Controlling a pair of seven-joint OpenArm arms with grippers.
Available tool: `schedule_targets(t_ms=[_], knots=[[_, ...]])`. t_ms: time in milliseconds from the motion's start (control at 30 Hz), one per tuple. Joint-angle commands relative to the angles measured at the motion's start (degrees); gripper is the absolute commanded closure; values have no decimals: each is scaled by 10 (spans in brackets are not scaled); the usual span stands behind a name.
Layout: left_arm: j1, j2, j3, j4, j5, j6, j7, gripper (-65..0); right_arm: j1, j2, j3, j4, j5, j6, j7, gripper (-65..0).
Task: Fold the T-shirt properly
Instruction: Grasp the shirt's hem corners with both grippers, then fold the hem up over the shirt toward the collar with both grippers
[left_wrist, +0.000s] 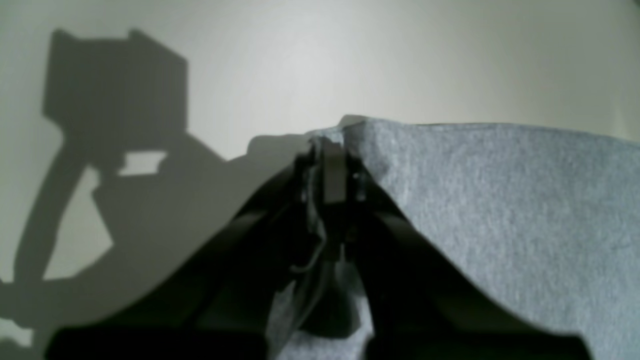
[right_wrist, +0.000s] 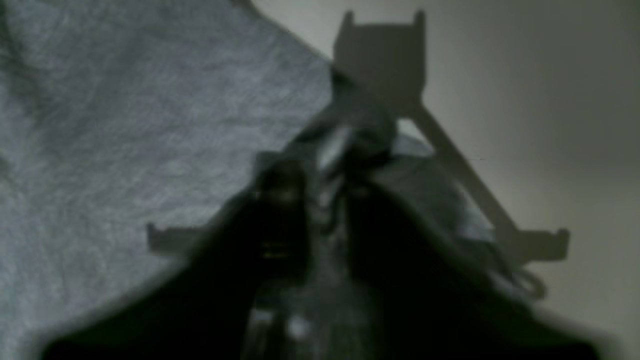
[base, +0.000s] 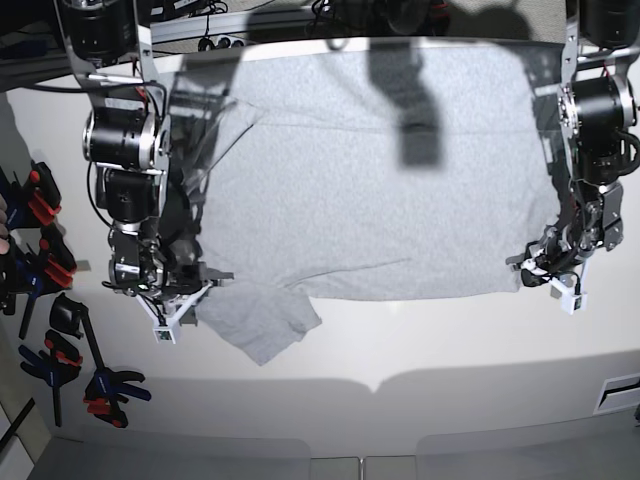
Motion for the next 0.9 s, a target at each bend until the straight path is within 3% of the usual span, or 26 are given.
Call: schedule_targets(t_ms=[0, 567, 667, 767, 867], knots=[[-14, -7, 0, 6, -3, -1, 1, 0, 25, 3, 0, 10, 0, -1, 0, 0], [-16, -11, 0, 111, 1, 12, 6, 0, 81, 3, 0, 47, 4, -1, -43, 0], [-14, -14, 0, 132, -2, 11, 33, 0, 80, 3, 0, 83, 33, 8, -75, 0], [-2, -17, 0, 167, -9, 10, 61, 0, 76, 3, 0, 128, 58, 42, -109, 0], [30, -18, 0, 225, -38, 9, 88, 0, 49, 3, 0, 189, 66, 42, -131, 0]])
